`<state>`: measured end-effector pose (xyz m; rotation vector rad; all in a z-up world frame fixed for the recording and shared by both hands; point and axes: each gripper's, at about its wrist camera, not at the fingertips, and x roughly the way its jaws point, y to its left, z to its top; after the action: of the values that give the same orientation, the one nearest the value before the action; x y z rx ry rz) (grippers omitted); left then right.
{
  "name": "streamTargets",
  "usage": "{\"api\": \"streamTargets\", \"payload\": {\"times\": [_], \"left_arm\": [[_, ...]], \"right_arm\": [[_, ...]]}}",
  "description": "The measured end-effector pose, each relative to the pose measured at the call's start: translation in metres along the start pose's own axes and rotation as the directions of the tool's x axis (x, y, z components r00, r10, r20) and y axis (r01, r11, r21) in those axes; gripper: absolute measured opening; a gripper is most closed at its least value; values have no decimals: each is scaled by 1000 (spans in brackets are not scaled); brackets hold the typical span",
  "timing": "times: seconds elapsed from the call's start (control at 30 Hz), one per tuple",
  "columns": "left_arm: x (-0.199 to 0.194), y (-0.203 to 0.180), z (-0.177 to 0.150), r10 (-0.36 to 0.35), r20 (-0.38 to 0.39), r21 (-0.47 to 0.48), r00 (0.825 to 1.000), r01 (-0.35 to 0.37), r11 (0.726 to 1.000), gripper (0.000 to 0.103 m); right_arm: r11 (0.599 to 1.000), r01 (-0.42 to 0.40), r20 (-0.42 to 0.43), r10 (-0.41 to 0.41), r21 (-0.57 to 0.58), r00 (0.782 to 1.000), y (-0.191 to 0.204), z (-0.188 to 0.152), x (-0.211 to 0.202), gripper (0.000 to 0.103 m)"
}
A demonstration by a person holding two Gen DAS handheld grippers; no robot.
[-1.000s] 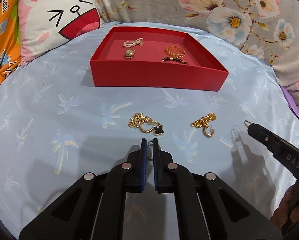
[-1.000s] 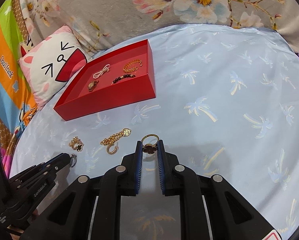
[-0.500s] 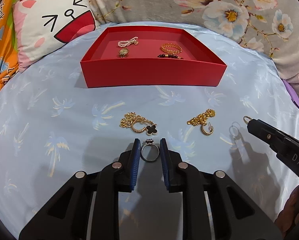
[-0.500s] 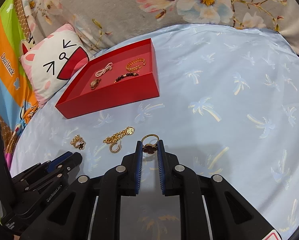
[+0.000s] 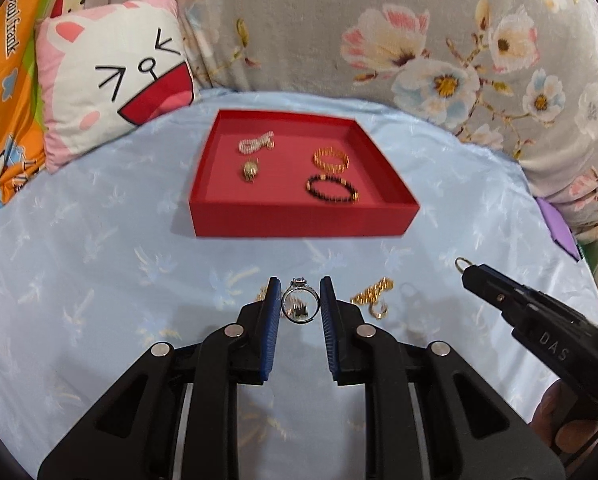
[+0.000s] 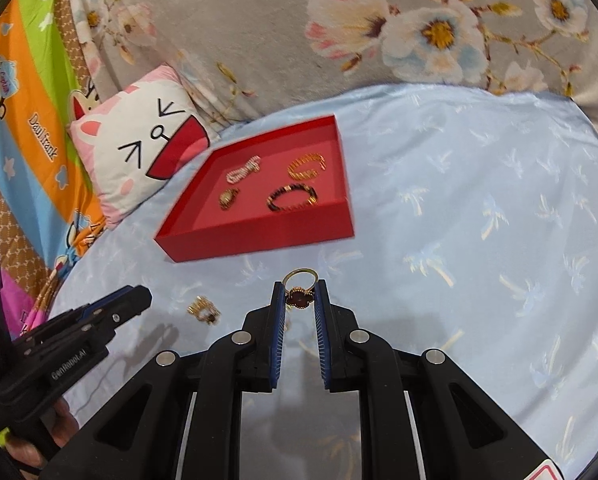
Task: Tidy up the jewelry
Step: 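Carry both rings into the red tray and open both tools, then withdraw both tools from the tray toward the remaining jewelry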
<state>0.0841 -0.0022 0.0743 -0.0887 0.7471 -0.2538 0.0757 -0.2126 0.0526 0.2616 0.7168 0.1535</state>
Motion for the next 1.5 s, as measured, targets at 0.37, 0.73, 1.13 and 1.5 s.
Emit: {"api": "streamTargets", "payload": {"times": [0.37, 0.73, 1.13, 1.5], "left_arm": [[27, 28, 100, 34, 55, -5, 998, -34, 999, 19], [128, 59, 148, 69, -41, -39, 997, -70, 997, 19], [195, 79, 161, 83, -133, -67, 988, -93, 993, 19], [162, 85, 162, 90, -62, -102, 994, -96, 990, 31]], "right_arm": [[992, -104, 25, 106, -73, 994, 37, 94, 43, 13], [990, -125, -98, 118, -66, 988, 60, 151, 173, 13], [994, -108, -213, 100, -24, 972, 48, 149, 239, 20], [995, -90, -91, 86, -33, 992, 38, 142, 182, 24]]}}
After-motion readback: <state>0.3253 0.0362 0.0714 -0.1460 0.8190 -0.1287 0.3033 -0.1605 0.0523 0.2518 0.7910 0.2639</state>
